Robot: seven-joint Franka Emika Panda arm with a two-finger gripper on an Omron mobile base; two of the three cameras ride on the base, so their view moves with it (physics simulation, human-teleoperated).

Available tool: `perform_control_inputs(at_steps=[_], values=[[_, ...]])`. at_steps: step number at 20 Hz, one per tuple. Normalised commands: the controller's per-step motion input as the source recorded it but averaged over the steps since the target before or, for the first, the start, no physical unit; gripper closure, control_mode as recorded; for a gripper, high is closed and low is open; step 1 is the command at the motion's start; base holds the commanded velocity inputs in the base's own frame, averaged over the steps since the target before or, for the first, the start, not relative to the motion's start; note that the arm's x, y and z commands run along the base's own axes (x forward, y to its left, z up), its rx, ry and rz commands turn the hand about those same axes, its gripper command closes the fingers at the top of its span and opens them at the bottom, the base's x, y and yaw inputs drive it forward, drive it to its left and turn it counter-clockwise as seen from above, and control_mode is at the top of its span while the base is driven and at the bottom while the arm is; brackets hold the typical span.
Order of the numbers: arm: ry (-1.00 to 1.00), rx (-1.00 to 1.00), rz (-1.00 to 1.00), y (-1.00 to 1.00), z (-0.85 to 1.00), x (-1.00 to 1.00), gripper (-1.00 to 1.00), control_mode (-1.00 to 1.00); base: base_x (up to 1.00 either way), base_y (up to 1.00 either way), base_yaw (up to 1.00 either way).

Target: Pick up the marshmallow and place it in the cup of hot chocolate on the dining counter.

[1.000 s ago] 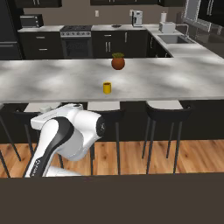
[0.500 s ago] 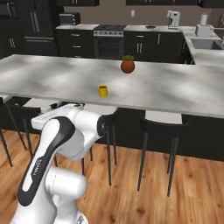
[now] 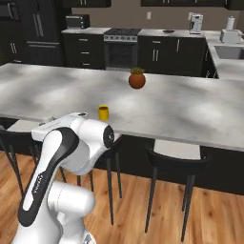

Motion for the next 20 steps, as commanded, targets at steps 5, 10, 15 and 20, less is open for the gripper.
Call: perform_control_inputs(at_steps=[5,10,15,20], values=[[0.0,0.0,0.0,0.0,0.0,0.0,1.0,1.0,1.0,-0.07,0.0],[0.0,0.0,0.0,0.0,0.0,0.0,1.0,1.0,1.0,-0.18,0.0],[0.0,0.0,0.0,0.0,0.0,0.0,1.0,1.0,1.0,-0.1,0.02],[0.0,0.0,0.0,0.0,0.0,0.0,1.0,1.0,1.0,-0.14,0.04]])
